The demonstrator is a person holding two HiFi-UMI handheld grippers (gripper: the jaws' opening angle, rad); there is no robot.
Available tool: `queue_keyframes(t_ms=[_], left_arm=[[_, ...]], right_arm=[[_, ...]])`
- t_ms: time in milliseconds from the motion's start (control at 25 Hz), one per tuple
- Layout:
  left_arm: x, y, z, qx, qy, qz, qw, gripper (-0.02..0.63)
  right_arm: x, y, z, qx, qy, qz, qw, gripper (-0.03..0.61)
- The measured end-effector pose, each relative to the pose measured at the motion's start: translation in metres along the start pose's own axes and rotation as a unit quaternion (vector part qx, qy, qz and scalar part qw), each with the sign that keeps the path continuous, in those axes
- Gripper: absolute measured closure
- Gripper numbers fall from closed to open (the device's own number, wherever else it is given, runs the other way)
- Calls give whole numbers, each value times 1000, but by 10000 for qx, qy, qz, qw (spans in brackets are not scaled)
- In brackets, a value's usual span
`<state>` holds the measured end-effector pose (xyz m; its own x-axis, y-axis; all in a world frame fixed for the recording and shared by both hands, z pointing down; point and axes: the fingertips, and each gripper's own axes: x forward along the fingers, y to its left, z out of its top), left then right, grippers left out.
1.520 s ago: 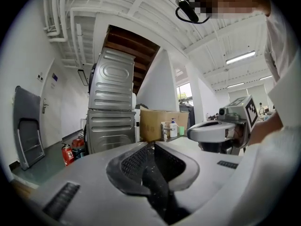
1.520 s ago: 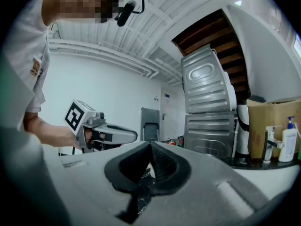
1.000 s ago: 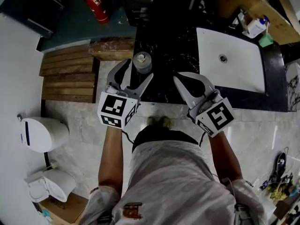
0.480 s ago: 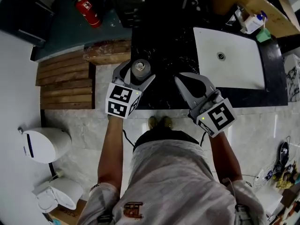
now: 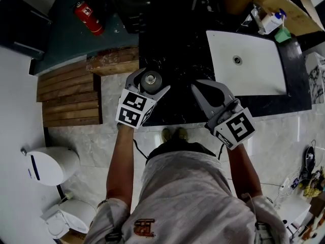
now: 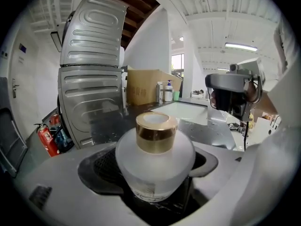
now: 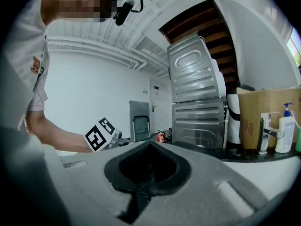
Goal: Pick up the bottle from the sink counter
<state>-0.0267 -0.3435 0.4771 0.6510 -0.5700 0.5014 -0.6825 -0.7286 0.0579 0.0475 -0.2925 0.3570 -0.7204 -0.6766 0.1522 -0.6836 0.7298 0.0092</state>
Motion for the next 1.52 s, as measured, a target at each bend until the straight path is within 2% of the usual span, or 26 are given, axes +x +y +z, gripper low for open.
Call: queue_keyframes(t_ms=[160,520,960,1280,1520], left_arm=[[3,-4,1,70,6,-131,9999,278],[2,-4,3,59,-3,-30,10000,282],[-31,-30,50,113,-571,164,9982,282],[-56,-54,76,335,-828,217,9958,282],[-66,-66,81,416,-896,236,9948,282]], right_arm=[[1,-4,-2,12,4,-45,10000,577],[3,-6,0,3,-24,-53,10000,577],[-8,-9,9,-32,-164,-73,9998,577],[-15,-3,18,-16,-304,-42,9995,577],[-21,2,19,-16,-365,-50,9993,577]])
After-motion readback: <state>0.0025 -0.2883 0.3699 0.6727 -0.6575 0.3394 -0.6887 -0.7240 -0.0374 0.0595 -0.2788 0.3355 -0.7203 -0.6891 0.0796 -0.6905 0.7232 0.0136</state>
